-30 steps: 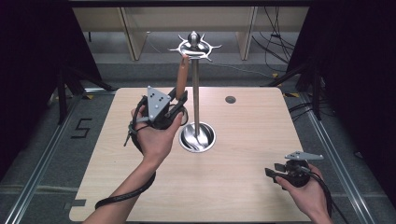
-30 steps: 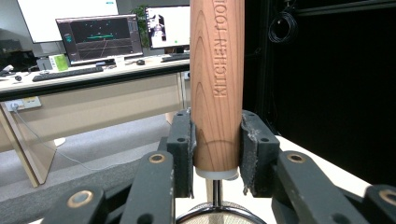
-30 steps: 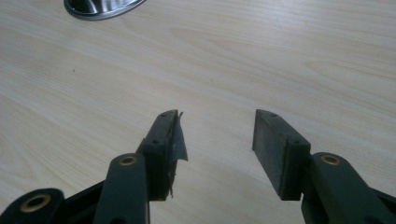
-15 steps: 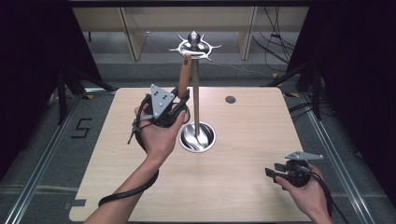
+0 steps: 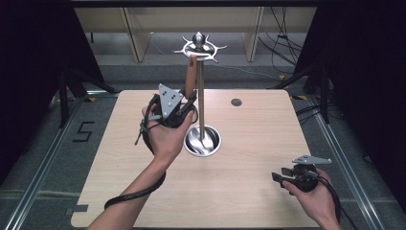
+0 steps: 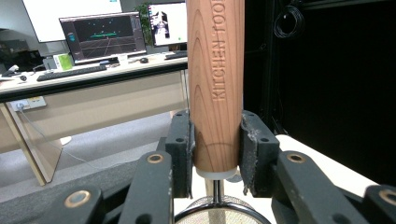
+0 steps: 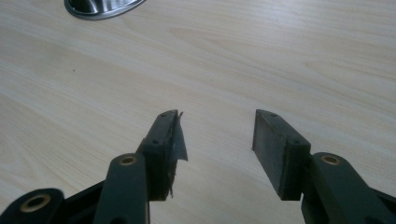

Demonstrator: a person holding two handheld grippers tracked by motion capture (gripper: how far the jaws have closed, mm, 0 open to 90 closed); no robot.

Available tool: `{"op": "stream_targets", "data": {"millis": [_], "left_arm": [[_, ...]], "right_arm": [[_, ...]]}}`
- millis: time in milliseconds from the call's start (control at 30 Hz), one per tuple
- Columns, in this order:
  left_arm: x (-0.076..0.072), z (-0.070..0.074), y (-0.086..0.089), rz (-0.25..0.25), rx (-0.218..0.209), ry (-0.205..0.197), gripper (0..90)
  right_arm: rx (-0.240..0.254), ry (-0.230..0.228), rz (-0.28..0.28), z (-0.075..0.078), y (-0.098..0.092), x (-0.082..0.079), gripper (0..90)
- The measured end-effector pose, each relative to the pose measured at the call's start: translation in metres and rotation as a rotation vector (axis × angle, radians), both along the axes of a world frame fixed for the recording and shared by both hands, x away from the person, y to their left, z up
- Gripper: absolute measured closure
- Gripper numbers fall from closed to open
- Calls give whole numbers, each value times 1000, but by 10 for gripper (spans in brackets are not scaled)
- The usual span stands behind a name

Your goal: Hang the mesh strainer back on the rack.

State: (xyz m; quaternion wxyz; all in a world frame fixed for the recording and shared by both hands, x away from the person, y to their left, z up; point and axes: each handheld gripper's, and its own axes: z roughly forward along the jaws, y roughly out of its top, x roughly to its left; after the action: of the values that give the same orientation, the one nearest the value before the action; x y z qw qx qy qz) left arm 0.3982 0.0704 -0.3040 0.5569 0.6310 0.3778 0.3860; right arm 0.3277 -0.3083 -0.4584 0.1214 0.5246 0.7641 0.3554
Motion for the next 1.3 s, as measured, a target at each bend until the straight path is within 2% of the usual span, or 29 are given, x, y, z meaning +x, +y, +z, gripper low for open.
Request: {"op": "stream_targets", "data": {"millis": [267,300,367,533,633,733,767,867,900,1133,1200,1300], "left_arm": [[5,-1,-3,6,9,7,675],[6,-1,-3,4,12,11,675],[7,-1,-4,1,17,15,673],[11,-2,-4,4,27,35,674],[13,-2,-4,-1,29,43,674],[15,-1,-4,-4,32,53,674],[16,0,-4,-6,38,57,674],[18,1,-4,-12,37,67,673],[18,2,-4,-12,40,71,673],[21,3,-5,-24,48,96,673],[21,4,-5,-24,50,98,672],[22,4,-6,-27,48,102,672]], "right_arm": [[-4,2,-7,0,0,0,516],[-30,-22,8,0,-2,1,516],[-19,3,-5,2,-1,0,516],[-25,-7,1,1,-2,0,516],[-15,9,-14,2,-1,-1,516],[-24,-4,0,2,-2,0,516],[-12,-11,4,0,-1,0,516],[-23,-10,4,2,-2,0,516],[-17,5,-8,3,-1,-1,516],[-21,-7,-1,2,-2,0,516],[-6,2,-11,3,-1,-1,516],[-21,-6,0,2,-2,0,516]]}}
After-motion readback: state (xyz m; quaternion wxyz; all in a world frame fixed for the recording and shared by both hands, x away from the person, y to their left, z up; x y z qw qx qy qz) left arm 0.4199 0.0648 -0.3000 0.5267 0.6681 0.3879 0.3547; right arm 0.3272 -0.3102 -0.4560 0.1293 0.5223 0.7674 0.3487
